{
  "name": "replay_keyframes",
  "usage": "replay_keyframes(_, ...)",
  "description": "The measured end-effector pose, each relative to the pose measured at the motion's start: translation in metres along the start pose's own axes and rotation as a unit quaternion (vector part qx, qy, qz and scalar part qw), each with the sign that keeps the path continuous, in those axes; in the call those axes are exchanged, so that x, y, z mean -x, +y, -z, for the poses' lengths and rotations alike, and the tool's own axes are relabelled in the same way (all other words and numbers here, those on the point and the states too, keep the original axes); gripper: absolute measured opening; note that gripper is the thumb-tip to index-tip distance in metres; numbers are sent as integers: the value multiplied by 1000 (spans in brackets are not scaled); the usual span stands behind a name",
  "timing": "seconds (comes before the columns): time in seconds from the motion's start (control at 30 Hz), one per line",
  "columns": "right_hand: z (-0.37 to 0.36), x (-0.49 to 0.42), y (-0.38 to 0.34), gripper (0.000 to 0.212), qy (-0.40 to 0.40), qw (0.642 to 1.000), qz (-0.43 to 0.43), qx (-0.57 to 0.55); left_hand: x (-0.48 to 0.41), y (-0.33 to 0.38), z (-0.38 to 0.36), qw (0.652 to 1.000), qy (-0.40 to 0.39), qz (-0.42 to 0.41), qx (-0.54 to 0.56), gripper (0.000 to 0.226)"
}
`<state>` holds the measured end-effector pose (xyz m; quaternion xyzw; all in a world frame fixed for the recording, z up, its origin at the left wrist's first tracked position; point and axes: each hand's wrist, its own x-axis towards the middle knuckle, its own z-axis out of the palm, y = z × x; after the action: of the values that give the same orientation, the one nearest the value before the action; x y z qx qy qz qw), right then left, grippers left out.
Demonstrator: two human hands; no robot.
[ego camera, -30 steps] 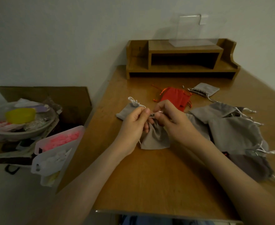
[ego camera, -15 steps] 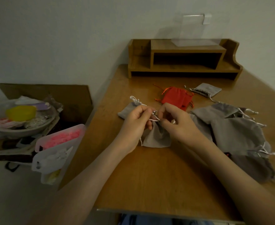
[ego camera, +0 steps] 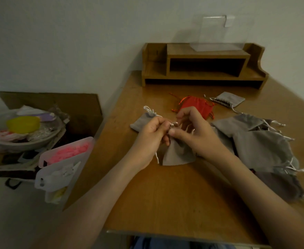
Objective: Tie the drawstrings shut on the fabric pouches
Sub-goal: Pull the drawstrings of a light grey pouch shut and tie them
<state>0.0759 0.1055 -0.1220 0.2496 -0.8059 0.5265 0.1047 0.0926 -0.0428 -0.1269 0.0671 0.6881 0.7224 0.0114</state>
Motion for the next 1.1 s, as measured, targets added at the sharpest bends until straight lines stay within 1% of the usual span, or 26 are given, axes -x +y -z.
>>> replay_keyframes(0.07,-1,2,-1,38,-26,999,11,45,0,-1,1,1000,4,-2,3,17)
replay_keyframes(0.13,-2,3,-2,33,-29,997,28,69,0,-2,0,1000,6,-2,5,18)
replay_keyframes(0.23,-1,2,-4,30,-6,996,64,69,0,-2,0,999,4,8,39,22)
replay_keyframes(0.3,2,1,-1,32,15,996,62,65,0,-2,0,998,-11,10,54,22)
replay_keyframes(0.4,6,-2,4,44,36,997,35,66,2,-1,0,999,-32,18,36,21)
replay_keyframes(0.47,9,-3,5,52,44,996,33,65,2,0,0,999,-39,26,16,22)
replay_keyframes(0.53,10,-2,5,53,45,996,41,60,2,-2,1,999,-44,32,-4,21)
replay_keyframes(0.63,13,-3,4,47,51,996,44,49,1,-4,3,999,-26,37,-18,20)
replay_keyframes(0.7,15,-4,3,44,71,997,18,26,0,-4,3,999,-7,34,-14,21)
replay_keyframes(0.8,20,-4,1,36,96,994,-56,14,0,0,3,999,11,30,-6,24)
replay_keyframes(0.87,20,-4,2,26,70,994,-76,42,0,1,2,999,12,31,10,24)
replay_keyframes(0.93,18,-4,5,16,2,991,-74,112,0,2,1,999,12,37,34,24)
replay_keyframes(1.0,15,-4,8,18,-55,977,-89,187,1,2,1,998,13,43,41,24)
replay_keyframes(1.03,14,-4,6,18,-67,970,-102,211,1,3,1,998,10,45,35,24)
replay_keyframes(1.1,13,-2,0,17,-66,968,-112,215,2,3,1,999,-2,47,10,24)
